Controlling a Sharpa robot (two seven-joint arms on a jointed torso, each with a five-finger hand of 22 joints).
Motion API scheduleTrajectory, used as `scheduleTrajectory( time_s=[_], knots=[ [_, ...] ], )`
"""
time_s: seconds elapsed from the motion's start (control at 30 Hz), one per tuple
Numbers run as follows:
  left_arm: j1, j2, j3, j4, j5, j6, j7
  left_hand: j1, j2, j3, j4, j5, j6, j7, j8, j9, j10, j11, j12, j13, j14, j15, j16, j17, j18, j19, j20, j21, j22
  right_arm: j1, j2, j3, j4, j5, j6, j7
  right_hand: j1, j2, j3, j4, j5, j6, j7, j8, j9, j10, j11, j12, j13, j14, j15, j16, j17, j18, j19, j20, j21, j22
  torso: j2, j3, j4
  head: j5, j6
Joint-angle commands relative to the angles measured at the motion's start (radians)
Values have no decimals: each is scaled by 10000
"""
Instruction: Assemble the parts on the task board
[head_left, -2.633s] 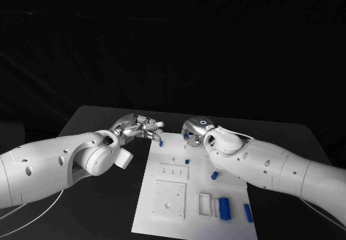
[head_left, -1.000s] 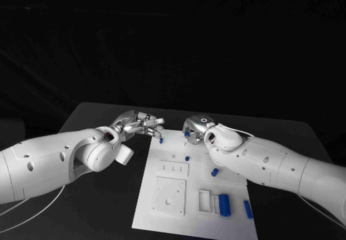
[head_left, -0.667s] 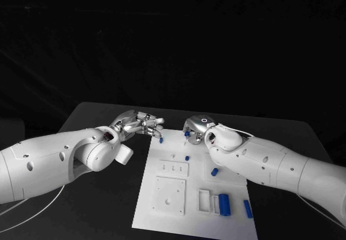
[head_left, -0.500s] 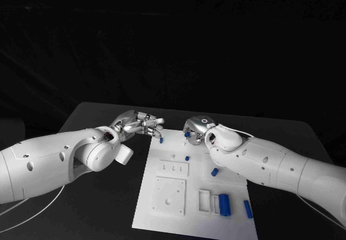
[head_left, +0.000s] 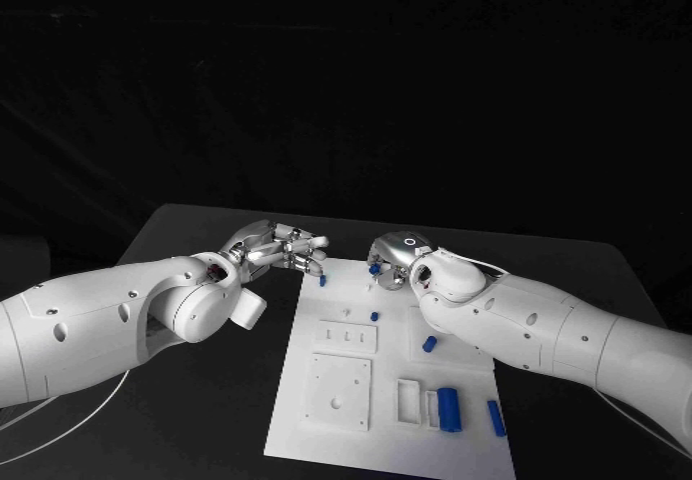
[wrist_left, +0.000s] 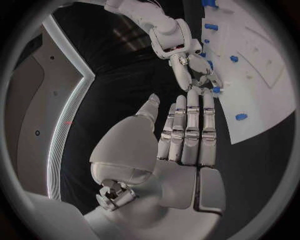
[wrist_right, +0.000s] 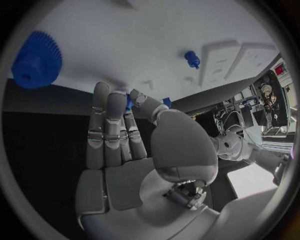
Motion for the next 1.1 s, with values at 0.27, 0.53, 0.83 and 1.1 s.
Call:
scheduleTrajectory(
  time_s=[0.27, 0.53, 0.83, 1.1],
  knots=[
    [11, 6, 6, 6, -7, 180, 60, 50, 1, 14, -56, -14, -47, 37, -40, -6, -53, 7, -40, -12, 55, 15, -61, 14, 100, 60, -9, -41, -15, -1, -27, 1, 57, 243, -169, 136, 59, -262, -1287, 157, 448, -502, 19, 15, -12, -678, 162, 60, -4, 1, 155, -27, -17, 146, 303, 127, -514, -348, -2, 0, -1, 4, -3],
    [11, -8, 6, -20, -7, 181, 59, 50, 1, 14, -56, -14, -47, 37, -40, -6, -53, 7, -40, -12, 55, 15, -61, 14, 100, 60, -9, -41, -15, -5, -110, 1, 222, 360, -362, 225, 282, -152, -2123, 259, 573, -638, -22, 18, -12, -806, 179, 44, -9, 8, 160, -35, -41, 113, 593, 135, -927, -758, 6, 0, -2, 1, -3],
    [11, -2, 6, -62, -7, 185, 47, 52, -3, 7, -55, -17, -64, 42, -42, -7, -69, 12, -41, -12, 53, 19, -80, 15, 102, 57, -5, -46, -28, -29, -195, 1, 379, 353, -545, 207, 291, -90, -1967, 203, 533, -602, -14, 14, -13, -609, 145, 34, -13, 4, 127, -31, -43, 80, 655, 81, -1012, -799, -6, 0, 4, -19, 1],
    [11, -23, 6, -73, -7, 175, 38, 52, -3, 7, -55, -17, -64, 42, -42, -7, -69, 12, -41, -12, 53, 19, -80, 15, 102, 57, -5, -46, -28, -70, -305, 2, 486, 318, -636, 131, 55, -173, -1180, 44, 491, -556, -10, 17, -11, -351, 93, 41, -9, 2, 91, -13, -8, 62, 533, 18, -832, -467, 2, -7, -3, -24, 9]
  ],
)
